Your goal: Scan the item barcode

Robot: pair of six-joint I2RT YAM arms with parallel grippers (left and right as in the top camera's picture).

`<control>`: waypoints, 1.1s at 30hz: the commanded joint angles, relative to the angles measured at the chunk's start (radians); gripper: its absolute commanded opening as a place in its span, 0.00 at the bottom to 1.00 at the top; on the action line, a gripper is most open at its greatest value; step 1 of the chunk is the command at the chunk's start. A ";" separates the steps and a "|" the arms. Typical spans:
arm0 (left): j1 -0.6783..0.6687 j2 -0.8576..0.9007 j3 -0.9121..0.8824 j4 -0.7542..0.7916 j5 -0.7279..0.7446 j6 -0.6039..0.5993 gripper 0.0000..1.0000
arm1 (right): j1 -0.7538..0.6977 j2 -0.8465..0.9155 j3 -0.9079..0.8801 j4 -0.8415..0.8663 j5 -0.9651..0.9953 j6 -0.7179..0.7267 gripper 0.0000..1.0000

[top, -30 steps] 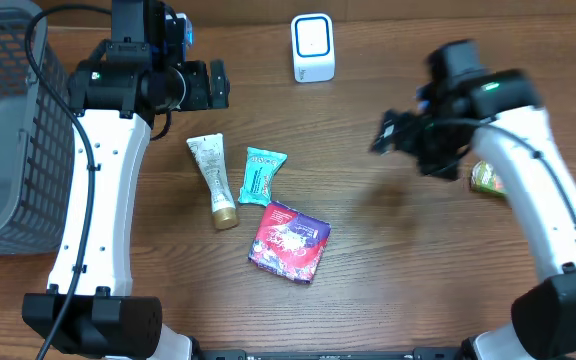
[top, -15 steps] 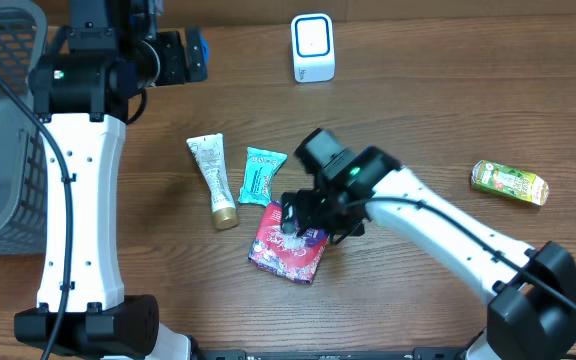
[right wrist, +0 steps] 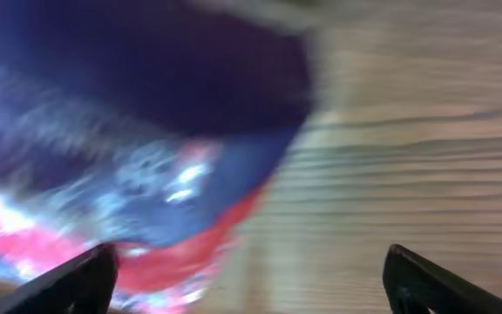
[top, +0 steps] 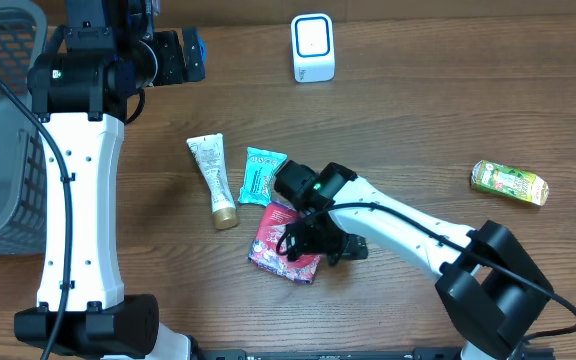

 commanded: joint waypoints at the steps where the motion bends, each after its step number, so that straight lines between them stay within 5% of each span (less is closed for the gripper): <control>1: 0.001 0.008 0.013 0.000 -0.003 0.019 1.00 | -0.064 -0.008 -0.001 -0.002 0.152 0.035 0.98; 8: 0.001 0.008 0.013 0.000 -0.003 0.019 1.00 | -0.225 -0.008 -0.001 0.120 0.235 0.008 1.00; 15: 0.001 0.008 0.013 0.000 -0.003 0.019 1.00 | -0.378 -0.008 0.005 0.258 0.171 -0.197 1.00; 21: 0.001 0.008 0.013 0.000 -0.003 0.019 1.00 | -0.476 -0.009 0.166 0.110 0.035 -0.397 0.88; 28: 0.001 0.008 0.013 0.000 -0.003 0.019 1.00 | -0.397 -0.009 0.298 0.004 -0.037 -0.214 0.88; 33: 0.001 0.008 0.013 0.000 -0.003 0.019 1.00 | -0.273 -0.006 0.228 0.138 -0.017 -0.086 0.88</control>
